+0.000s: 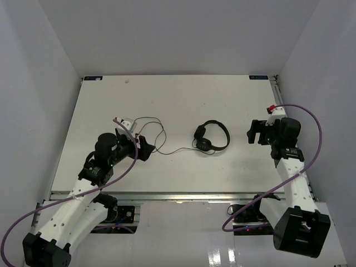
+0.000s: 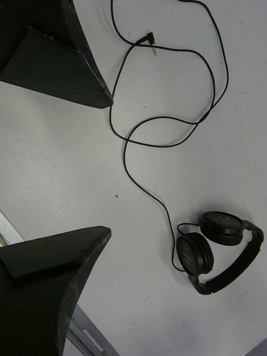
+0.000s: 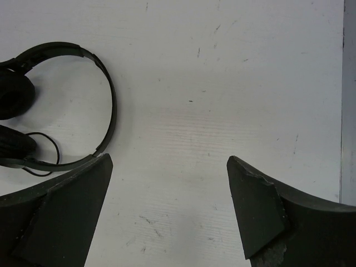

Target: Wrap the headphones

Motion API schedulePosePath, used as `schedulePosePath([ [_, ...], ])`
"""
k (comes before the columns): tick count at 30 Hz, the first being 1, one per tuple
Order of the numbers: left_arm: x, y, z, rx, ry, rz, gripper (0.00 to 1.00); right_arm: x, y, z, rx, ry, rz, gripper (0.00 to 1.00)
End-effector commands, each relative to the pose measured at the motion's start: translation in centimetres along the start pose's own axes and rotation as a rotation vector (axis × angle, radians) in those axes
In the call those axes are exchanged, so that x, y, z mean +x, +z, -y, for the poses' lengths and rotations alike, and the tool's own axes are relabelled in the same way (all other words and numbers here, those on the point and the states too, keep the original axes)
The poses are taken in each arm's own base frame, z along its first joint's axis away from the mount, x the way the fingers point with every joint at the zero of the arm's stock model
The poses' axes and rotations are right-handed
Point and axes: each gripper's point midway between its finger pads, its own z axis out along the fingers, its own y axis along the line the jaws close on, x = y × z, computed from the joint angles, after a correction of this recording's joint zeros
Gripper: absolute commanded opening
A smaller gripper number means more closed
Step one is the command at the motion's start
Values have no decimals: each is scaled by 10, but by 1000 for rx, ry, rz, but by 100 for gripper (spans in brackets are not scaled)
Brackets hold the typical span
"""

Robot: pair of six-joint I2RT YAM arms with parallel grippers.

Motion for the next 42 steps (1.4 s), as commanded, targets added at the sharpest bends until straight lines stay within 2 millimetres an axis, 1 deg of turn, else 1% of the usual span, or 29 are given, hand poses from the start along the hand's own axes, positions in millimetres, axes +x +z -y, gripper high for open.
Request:
schedulePosePath([
  [1, -13, -2, 5, 20, 19, 28, 98, -9, -1, -20, -152, -131, 33, 90],
  [2, -13, -2, 5, 20, 18, 26, 98, -5, -5, -34, -246, -199, 23, 90],
  [4, -13, -1, 5, 21, 18, 26, 98, 0, -14, -58, -445, -401, 33, 90],
  [5, -13, -1, 5, 21, 18, 26, 98, 6, -20, -73, -543, -408, 30, 90],
  [7, -13, -2, 5, 21, 18, 27, 98, 6, -23, -81, -614, -468, 50, 90],
  [9, -13, -2, 4, 18, 18, 26, 98, 2, -20, -83, -628, -471, 55, 90],
  [11, -12, -1, 4, 19, 18, 24, 98, -2, -9, -76, -581, -456, 35, 90],
  [12, -12, -1, 4, 19, 17, 23, 98, -4, 0, -71, -538, -431, 8, 90],
  [14, -11, 0, 4, 20, 16, 18, 98, -6, 17, -60, -455, -379, -56, 94],
  [16, -10, 0, 4, 19, 15, 14, 98, -2, 39, -44, -333, -268, -153, 98],
  [17, -11, 0, 4, 18, 13, 14, 98, -11, 46, -40, -298, -245, -166, 95],
  [18, -11, 0, 4, 16, 12, 15, 98, -13, 54, -37, -273, -220, -192, 92],
  [19, -11, -1, 3, 13, 12, 16, 98, -9, 61, -35, -257, -193, -232, 89],
  [20, -11, -1, 3, 11, 12, 17, 98, -10, 66, -36, -255, -178, -249, 88],
  [21, -11, -1, 3, 9, 11, 18, 98, -16, 68, -38, -264, -171, -247, 87],
  [22, -11, -1, 3, 9, 11, 17, 98, -14, 72, -40, -269, -160, -259, 87],
  [24, -9, 0, 2, 7, 11, 10, 98, -3, 84, -53, -331, -133, -311, 85],
  [25, -9, 1, 2, 7, 10, 8, 98, 0, 86, -55, -346, -129, -322, 84],
  [27, -8, 1, 1, 3, 11, 4, 98, 11, 93, -76, -411, -147, -363, 82],
  [30, -8, 1, 1, 0, 9, 5, 98, 29, 104, -88, -444, -176, -411, 78],
  [33, -8, 1, 0, -3, 12, 4, 98, 42, 113, -96, -455, -214, -443, 73],
  [37, -8, 2, 0, -2, 12, 4, 98, 51, 130, -94, -398, -277, -480, 67],
  [39, -9, 1, 0, -3, 12, 6, 98, 50, 136, -90, -368, -294, -483, 66],
  [42, -10, 1, 0, -2, 15, 8, 98, 55, 142, -84, -330, -313, -499, 64],
])
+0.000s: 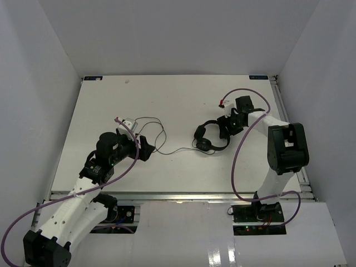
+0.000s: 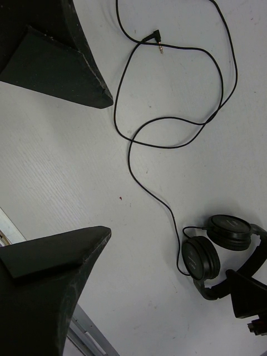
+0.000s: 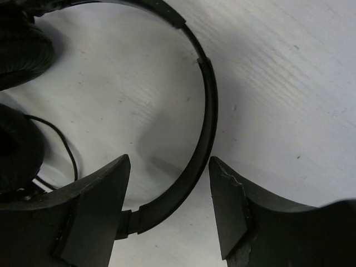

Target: Wrap the headphones

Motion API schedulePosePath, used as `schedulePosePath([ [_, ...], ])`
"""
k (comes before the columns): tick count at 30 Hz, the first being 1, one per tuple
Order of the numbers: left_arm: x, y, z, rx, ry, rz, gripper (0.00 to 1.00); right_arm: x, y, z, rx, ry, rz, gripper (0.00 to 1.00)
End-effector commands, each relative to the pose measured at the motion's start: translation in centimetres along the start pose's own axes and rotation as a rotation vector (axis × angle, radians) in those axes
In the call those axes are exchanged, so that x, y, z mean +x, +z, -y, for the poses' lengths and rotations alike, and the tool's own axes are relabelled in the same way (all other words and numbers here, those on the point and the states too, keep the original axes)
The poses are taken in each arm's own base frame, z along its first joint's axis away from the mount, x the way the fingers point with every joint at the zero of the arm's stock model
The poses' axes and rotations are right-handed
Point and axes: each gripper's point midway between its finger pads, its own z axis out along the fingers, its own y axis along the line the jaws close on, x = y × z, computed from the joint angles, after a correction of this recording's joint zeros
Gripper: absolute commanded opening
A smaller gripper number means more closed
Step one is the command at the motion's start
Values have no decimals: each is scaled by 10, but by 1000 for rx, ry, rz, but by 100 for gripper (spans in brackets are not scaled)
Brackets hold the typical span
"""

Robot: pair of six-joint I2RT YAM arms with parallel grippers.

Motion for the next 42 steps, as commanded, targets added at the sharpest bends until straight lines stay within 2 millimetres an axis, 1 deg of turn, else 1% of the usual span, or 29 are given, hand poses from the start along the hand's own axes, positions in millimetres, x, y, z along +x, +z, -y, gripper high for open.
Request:
schedulePosePath([
  [1, -16, -3, 3, 4, 22, 38, 98, -15, -1, 20, 98, -35, 12, 64],
  [4, -16, -3, 3, 7, 22, 38, 98, -9, 5, 19, 87, -34, -1, 59],
  [7, -16, -2, 3, 7, 21, 35, 98, -2, 11, 17, 68, -24, -16, 50],
  [9, -17, -3, 3, 8, 23, 38, 98, 1, 15, 16, 61, -15, -24, 46],
  [11, -16, -3, 3, 9, 23, 37, 98, 2, 17, 16, 58, 0, -28, 37],
  [16, -16, -3, 9, 39, 24, 35, 98, 0, 22, 14, 40, 30, -28, 29],
  [18, -15, -3, 11, 54, 27, 35, 98, 1, 24, 14, 33, 38, -30, 24],
  [21, -19, -5, 19, 97, 31, 48, 98, 4, 28, 12, 17, 53, -39, 16],
  [23, -26, -10, 30, 149, 39, 87, 98, 5, 30, 10, 4, 68, -39, 8],
  [25, -29, -14, 39, 196, 30, 115, 98, 3, 26, 9, -10, 73, -22, 8],
  [28, -26, -15, 52, 268, -17, 111, 98, -12, 7, 9, 2, 69, 49, 8],
  [30, -22, -13, 66, 348, -69, 79, 98, -26, -18, 8, 38, 70, 124, 8],
  [32, -10, -6, 79, 392, -79, 22, 98, -37, -44, 4, 72, 79, 193, 8],
  [34, 2, 2, 92, 402, -46, -23, 98, -46, -66, -1, 98, 99, 252, 8],
  [37, 27, 16, 124, 423, 68, -96, 98, -62, -108, -7, 157, 124, 364, 8],
  [38, 33, 19, 133, 434, 106, -111, 98, -67, -121, -8, 180, 127, 400, 8],
  [39, 36, 18, 148, 467, 141, -116, 98, -73, -139, -11, 201, 123, 447, 8],
  [41, 41, 25, 156, 478, 197, -111, 98, -80, -162, -18, 212, 110, 506, 8],
  [42, 37, 30, 160, 488, 230, -78, 98, -83, -172, -21, 212, 109, 525, 8],
])
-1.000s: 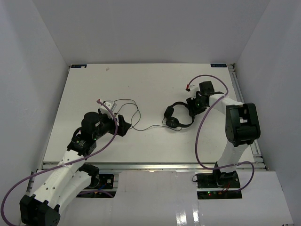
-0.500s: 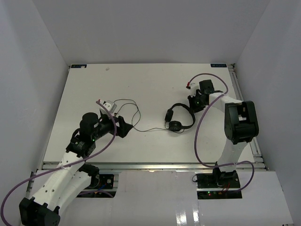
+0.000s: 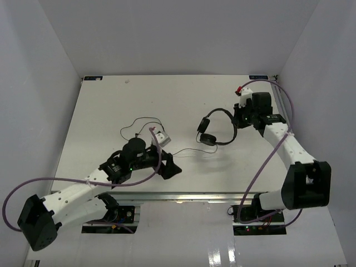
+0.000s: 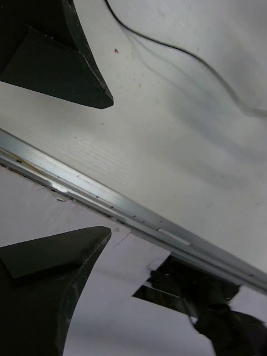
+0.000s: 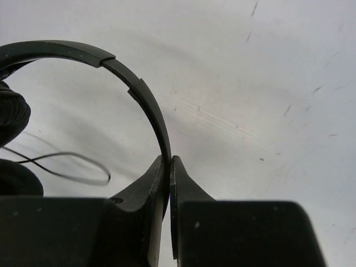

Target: Wrap the headphones

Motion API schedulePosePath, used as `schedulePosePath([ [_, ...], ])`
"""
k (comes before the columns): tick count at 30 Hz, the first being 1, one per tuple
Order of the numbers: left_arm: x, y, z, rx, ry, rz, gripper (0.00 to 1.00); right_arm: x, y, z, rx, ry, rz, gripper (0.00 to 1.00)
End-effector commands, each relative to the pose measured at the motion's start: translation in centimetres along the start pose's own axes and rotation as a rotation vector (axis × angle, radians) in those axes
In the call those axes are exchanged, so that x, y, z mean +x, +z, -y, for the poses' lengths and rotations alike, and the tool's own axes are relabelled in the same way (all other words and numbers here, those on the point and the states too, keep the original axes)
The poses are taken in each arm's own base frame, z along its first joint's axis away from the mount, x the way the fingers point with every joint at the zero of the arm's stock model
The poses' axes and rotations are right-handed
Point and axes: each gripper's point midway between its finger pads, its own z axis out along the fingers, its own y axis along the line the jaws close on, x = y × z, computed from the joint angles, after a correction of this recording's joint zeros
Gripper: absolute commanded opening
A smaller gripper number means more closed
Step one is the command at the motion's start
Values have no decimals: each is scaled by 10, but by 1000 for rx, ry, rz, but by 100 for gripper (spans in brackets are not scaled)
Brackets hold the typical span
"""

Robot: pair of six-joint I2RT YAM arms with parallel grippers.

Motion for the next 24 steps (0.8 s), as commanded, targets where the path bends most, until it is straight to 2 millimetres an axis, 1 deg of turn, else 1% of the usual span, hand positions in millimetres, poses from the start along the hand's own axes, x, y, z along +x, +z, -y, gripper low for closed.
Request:
schedulePosePath([
  [1, -30, 17, 8, -14, 180, 105, 98, -42, -44, -8, 22, 39, 159, 8],
  [4, -38, 19, 11, 7, 280, 176, 98, -64, -75, -19, 3, 29, 246, 8],
  [5, -39, 17, 11, 6, 313, 192, 98, -69, -83, -22, -2, 25, 270, 8],
  [6, -45, 16, 12, 5, 324, 219, 98, -74, -86, -23, -4, 26, 281, 8],
  [7, -47, 14, 8, -14, 394, 244, 98, -82, -99, -30, -26, 16, 316, 8],
  [10, -56, 12, -2, -71, 458, 277, 98, -95, -116, -40, -59, 2, 355, 8],
  [11, -55, 13, -5, -86, 474, 270, 98, -100, -122, -45, -77, -6, 372, 8],
  [14, -46, 19, -13, -105, 480, 241, 98, -102, -129, -55, -126, 3, 385, 8],
  [17, -42, 24, -16, -110, 456, 245, 98, -103, -134, -68, -196, -66, 395, 8],
  [20, -40, 29, -22, -136, 443, 259, 98, -110, -147, -83, -269, -165, 434, 8],
  [24, -37, 40, -30, -160, 425, 240, 98, -120, -162, -93, -310, -196, 472, 8],
])
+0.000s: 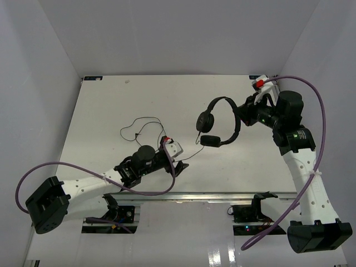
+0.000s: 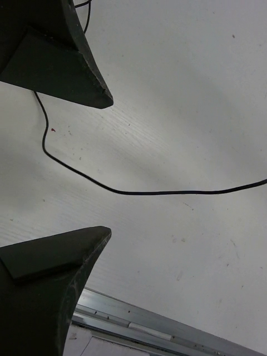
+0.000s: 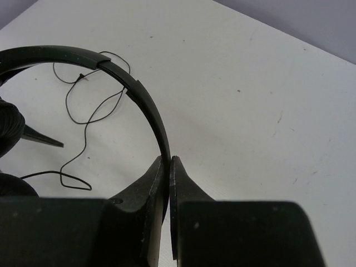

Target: Wrap the headphones

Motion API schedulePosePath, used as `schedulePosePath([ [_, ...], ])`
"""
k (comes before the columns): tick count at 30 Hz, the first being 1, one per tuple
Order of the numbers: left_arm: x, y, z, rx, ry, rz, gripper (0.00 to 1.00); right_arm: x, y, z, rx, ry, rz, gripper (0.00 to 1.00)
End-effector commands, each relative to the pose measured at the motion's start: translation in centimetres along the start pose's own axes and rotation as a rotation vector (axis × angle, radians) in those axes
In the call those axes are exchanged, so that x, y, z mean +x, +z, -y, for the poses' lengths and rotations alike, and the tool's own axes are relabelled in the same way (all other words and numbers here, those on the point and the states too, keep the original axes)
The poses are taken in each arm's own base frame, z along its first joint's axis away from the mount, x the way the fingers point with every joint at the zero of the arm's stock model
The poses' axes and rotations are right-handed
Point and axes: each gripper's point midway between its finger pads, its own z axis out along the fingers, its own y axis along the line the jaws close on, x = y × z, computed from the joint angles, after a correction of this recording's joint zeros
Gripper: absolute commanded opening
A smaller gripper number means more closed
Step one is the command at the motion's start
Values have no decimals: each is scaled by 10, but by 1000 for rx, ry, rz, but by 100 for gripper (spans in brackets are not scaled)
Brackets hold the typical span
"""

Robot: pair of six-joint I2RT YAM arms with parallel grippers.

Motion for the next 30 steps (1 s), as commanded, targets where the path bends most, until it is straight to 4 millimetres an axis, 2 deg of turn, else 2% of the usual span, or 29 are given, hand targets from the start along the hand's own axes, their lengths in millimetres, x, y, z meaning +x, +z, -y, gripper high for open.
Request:
schedulePosePath([
  [1, -4, 13, -7, -43, -4, 22, 98, -51, -21, -28, -112, -97, 132, 8],
  [4, 3, 20, -9, -51, -17, 1, 94, -58, -25, -32, -125, -106, 149, 8],
  [5, 3, 21, -9, -50, -23, 1, 90, -61, -26, -32, -119, -108, 156, 8],
  [6, 4, 23, -8, -48, -31, 0, 83, -65, -27, -31, -110, -108, 163, 8],
  [9, 6, 25, -4, -32, -55, -8, 53, -73, -30, -26, -69, -99, 180, 8],
  [13, 8, 24, -1, -23, -82, -11, 35, -72, -27, -17, -14, -46, 186, 8],
  [17, 6, 21, -1, -23, -95, -6, 16, -59, -17, -20, -48, 75, 165, 8],
  [19, 4, 21, 0, -18, -103, -2, 11, -57, -14, -22, -54, 156, 169, 8],
  [23, 3, 24, -1, -35, -154, 5, 10, -58, -9, -8, 38, 397, 197, 8],
  [26, 1, 35, -6, -69, -197, -5, 12, -59, -2, 0, 72, 502, 205, 8],
  [29, 2, 48, -8, -87, -216, -38, 13, -53, 8, -1, 49, 598, 183, 8],
  [30, -3, 50, -12, -102, -217, -29, 13, -52, 11, -1, 46, 616, 183, 8],
])
